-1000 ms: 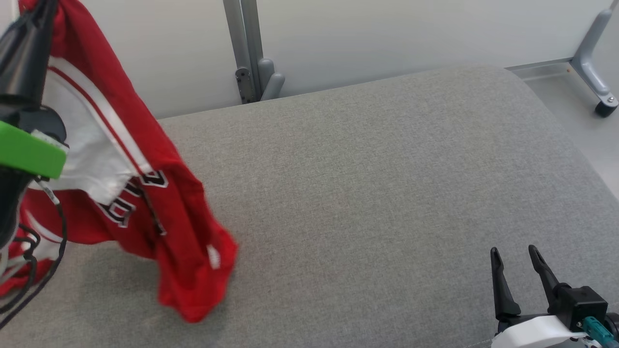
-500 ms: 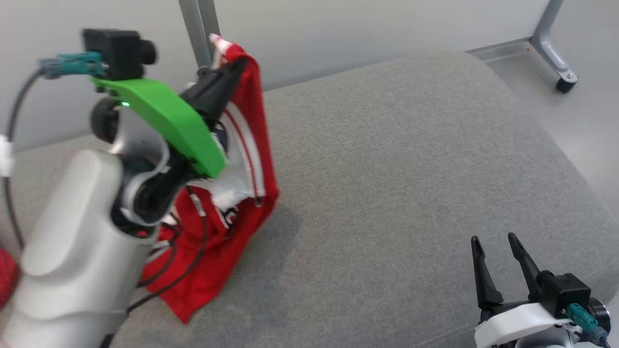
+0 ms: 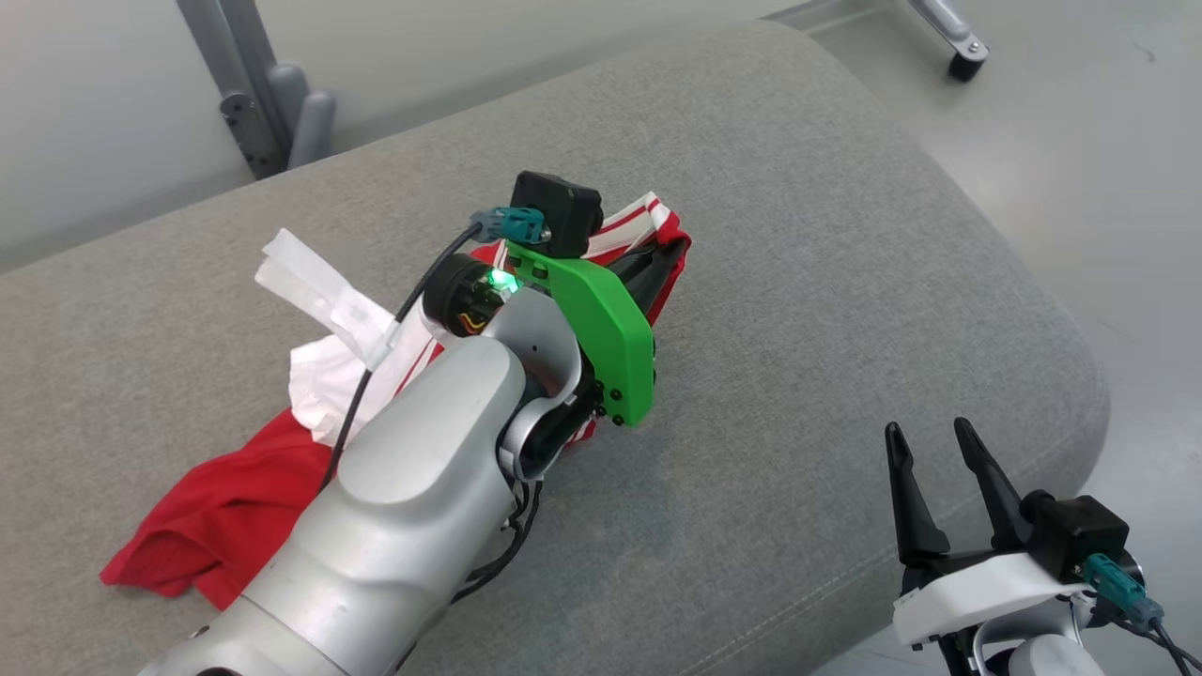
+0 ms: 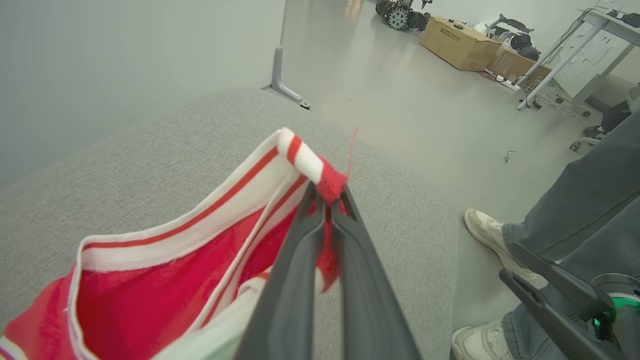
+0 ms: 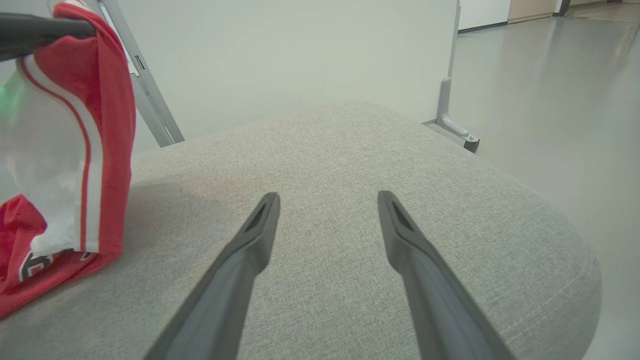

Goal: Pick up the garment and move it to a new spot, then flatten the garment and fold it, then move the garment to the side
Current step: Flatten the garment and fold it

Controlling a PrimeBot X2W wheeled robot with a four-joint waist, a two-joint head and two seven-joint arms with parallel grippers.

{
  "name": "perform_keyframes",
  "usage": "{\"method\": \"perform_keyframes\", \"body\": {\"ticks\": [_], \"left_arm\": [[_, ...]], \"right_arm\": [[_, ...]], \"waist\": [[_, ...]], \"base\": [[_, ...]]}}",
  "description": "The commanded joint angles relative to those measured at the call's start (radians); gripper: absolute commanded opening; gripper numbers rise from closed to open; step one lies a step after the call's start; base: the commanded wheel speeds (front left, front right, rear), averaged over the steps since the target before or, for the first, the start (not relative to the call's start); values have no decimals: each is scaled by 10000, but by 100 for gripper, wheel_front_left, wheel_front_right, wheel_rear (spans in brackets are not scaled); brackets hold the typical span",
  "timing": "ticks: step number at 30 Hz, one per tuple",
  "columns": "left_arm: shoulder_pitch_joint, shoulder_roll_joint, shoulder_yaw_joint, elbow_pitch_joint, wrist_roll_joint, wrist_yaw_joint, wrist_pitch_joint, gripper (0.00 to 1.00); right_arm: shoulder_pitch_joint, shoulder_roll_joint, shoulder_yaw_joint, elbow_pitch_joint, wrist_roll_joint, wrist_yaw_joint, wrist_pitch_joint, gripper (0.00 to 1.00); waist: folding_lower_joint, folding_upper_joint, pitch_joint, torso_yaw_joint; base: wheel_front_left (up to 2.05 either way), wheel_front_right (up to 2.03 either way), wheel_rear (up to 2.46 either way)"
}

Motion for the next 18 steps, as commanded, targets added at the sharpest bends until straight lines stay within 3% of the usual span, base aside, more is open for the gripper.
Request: {"method": "perform_keyframes", "body": {"ticks": [1,4,6,7,8,12,18], "left_arm": [[-241,10,-205,120,-137,-71,-209,0],[-334,-10,-650,-61,-516,-17,-594,0],[-485,-8,-975,-223,-859,389,-1251,3],[-526,0,-1152,-263,-1014,625,-1580,47],[-545,-1,-1359,-259,-1111,829,-1812,100],[-751,-5,-2158,-201,-1666,1302,-2305,100],[-820,-5,-2946,-547,-2182,1586,-2674,100]], "right_arm": [[-140,-6,38,23,75,-10,-31,100],[-135,-6,61,50,115,-10,-31,100],[-129,-9,45,93,144,-10,-31,100],[-154,-6,80,117,154,-10,-30,100],[-204,-3,128,133,164,-10,-30,100],[-259,-13,67,122,159,-10,-31,100],[-134,-14,-66,131,20,-10,-31,100]], "waist": [[0,108,512,-538],[0,108,569,-572],[0,108,613,-540],[0,108,631,-519],[0,108,645,-498],[0,108,626,-276],[0,108,487,306]], "base": [[0,0,0],[0,0,0],[0,0,0],[0,0,0],[0,0,0],[0,0,0],[0,0,0]]}}
